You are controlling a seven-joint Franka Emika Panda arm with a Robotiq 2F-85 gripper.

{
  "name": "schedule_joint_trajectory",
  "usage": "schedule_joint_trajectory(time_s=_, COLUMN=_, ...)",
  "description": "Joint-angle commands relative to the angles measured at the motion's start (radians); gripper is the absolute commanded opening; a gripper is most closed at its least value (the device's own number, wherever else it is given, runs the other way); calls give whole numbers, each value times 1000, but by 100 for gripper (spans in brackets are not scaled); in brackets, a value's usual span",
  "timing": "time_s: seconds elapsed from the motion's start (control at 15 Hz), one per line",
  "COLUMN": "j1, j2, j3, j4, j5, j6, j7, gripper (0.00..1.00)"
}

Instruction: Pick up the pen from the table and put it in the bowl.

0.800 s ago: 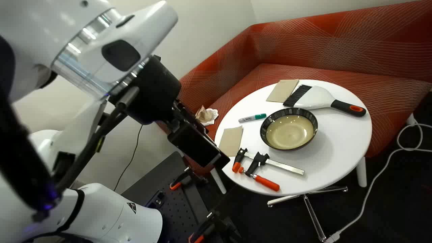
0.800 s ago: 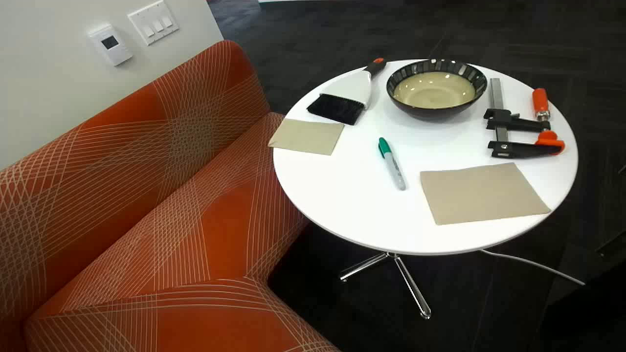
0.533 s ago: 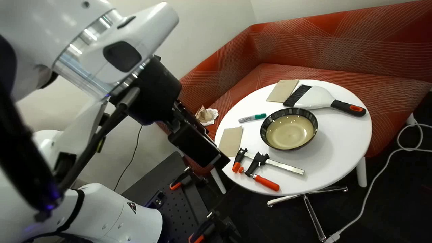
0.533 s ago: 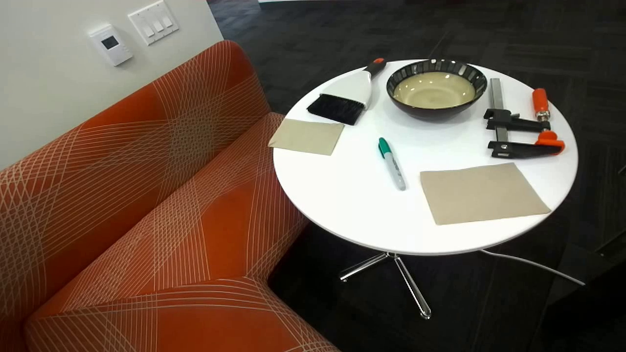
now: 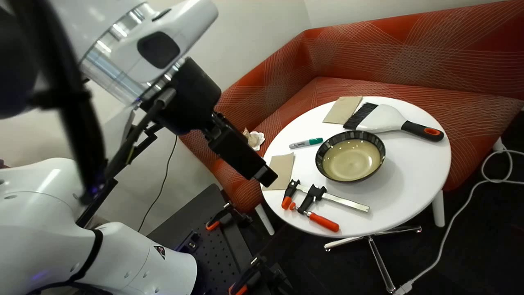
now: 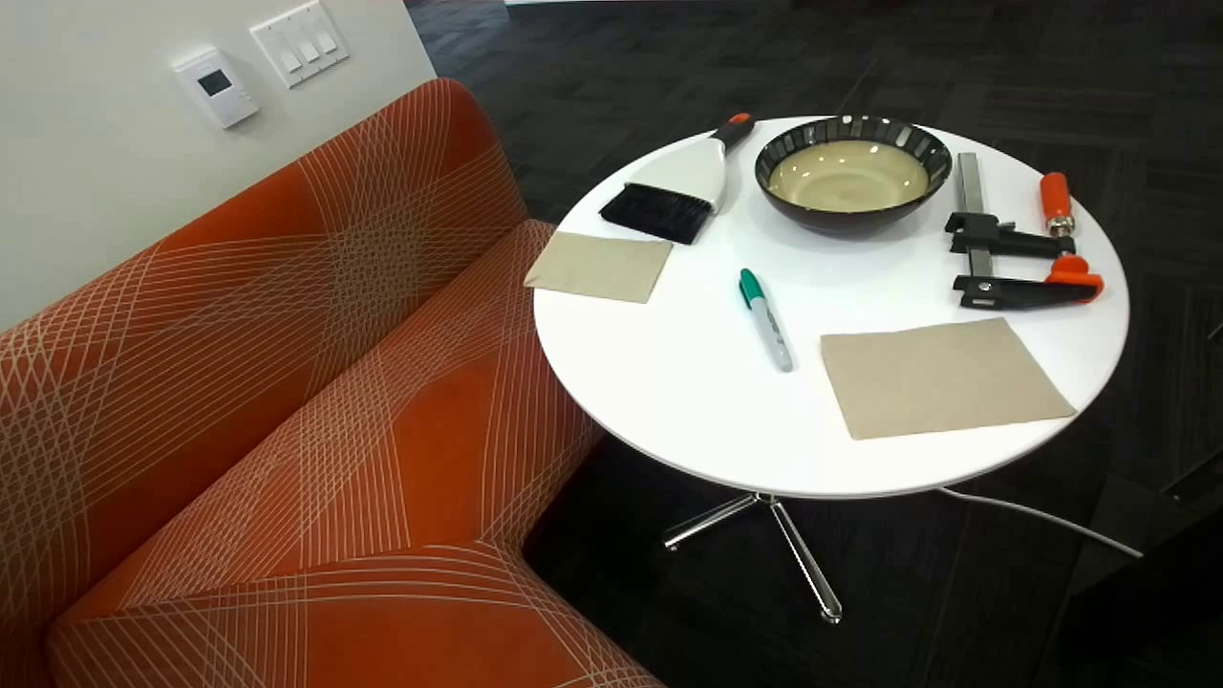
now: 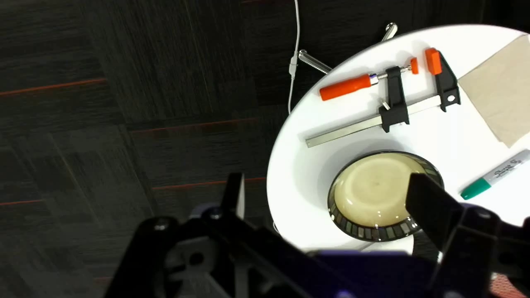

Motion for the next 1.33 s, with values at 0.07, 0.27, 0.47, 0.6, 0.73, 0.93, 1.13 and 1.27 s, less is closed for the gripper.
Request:
schedule_joint_trajectory(time_s=0.07, j1=73, j2=26, j3=124, j4=2, j5=60, j6=14, j7=124, gripper=100)
schedule_joint_trajectory(time_s=0.27, j1=123, j2=61, j3=228, j4=3, j5=113, j6=31, j7=277, gripper=100)
schedule_joint_trajectory(time_s=0.47, j1=176, j2=110, j3=318, j4=3, j5=178, j6=57, j7=426, gripper=100)
schedule_joint_trajectory(time_s=0.6, j1=211, j2=147, j3=365, j4=3, j5=222, j6=84, j7=499, gripper=100)
schedule_joint_trajectory(time_s=0.73, j1=249, j2=199, j3=402, j4=16, j5=272, j6=127, j7=555, gripper=100)
schedule_joint_trajectory(time_s=0.93, j1=297, j2=284, j3=449, j4=42, j5=335, j6=224, j7=619, gripper=100)
schedule_joint_trajectory(time_s=1.13, j1=313, j2=375, j3=494, j4=78, j5=348, j6=320, j7=686, gripper=100)
schedule_joint_trajectory(time_s=1.27, j1=309, j2=434, j3=525, j4=110, j5=328, j6=362, j7=741, gripper=100)
